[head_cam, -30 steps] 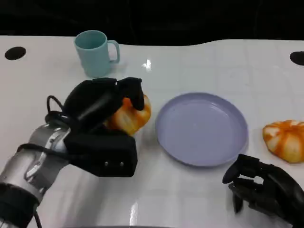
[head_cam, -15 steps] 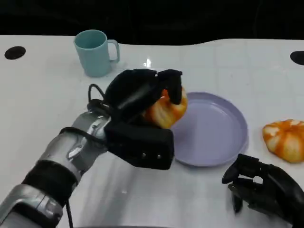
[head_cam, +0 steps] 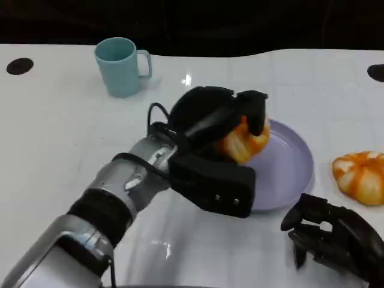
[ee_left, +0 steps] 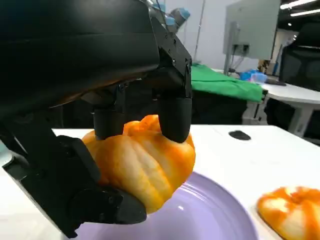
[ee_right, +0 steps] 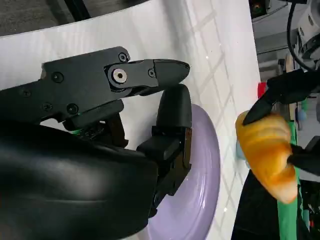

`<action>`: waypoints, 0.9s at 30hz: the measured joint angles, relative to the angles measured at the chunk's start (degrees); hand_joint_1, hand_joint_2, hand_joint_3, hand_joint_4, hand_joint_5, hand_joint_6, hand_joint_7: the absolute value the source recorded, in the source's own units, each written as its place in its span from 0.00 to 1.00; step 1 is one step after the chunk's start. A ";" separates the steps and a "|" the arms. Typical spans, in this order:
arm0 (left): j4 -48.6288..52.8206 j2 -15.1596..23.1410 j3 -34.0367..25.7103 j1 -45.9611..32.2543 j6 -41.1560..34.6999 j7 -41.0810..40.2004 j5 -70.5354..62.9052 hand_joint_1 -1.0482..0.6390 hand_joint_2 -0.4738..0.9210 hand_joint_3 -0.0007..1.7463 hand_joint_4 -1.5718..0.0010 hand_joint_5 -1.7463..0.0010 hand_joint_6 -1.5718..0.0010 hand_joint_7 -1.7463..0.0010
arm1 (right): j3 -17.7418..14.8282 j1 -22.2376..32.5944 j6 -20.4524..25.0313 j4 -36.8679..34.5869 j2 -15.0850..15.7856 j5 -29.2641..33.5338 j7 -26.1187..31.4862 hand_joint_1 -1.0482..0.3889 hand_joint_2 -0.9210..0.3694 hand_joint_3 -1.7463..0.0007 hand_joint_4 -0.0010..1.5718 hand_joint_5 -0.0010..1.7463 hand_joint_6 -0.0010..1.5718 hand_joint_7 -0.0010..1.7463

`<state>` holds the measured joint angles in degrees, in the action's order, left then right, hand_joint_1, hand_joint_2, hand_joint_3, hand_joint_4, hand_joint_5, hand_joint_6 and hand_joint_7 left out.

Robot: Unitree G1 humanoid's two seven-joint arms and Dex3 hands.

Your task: Grasp the bread from the table and place it into the plate.

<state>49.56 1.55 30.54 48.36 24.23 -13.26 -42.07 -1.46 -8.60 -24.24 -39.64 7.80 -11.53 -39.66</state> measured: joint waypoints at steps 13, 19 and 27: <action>7.67 -2.66 2.57 3.94 -0.81 -1.04 -1.32 0.44 0.89 0.32 0.59 0.33 0.57 0.57 | 0.04 0.05 -0.71 -0.11 -0.12 0.09 0.10 0.38 0.00 0.83 0.44 1.00 0.41 0.82; 7.85 -2.56 4.81 5.52 -4.74 6.25 -2.43 0.18 1.00 0.28 0.98 0.64 0.86 0.85 | 0.08 0.10 -1.21 -0.17 -0.11 0.28 0.26 0.37 0.00 0.84 0.44 1.00 0.41 0.82; 7.16 -1.85 6.72 6.00 -7.01 11.35 -2.59 0.06 1.00 0.40 1.00 0.84 1.00 0.84 | -0.04 0.04 -0.61 -0.19 -0.14 -0.07 -0.05 0.38 0.00 0.84 0.45 1.00 0.42 0.81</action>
<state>56.72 -0.30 37.26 54.36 17.22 -1.91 -44.66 -1.49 -8.55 -24.85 -39.83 7.66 -11.59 -39.70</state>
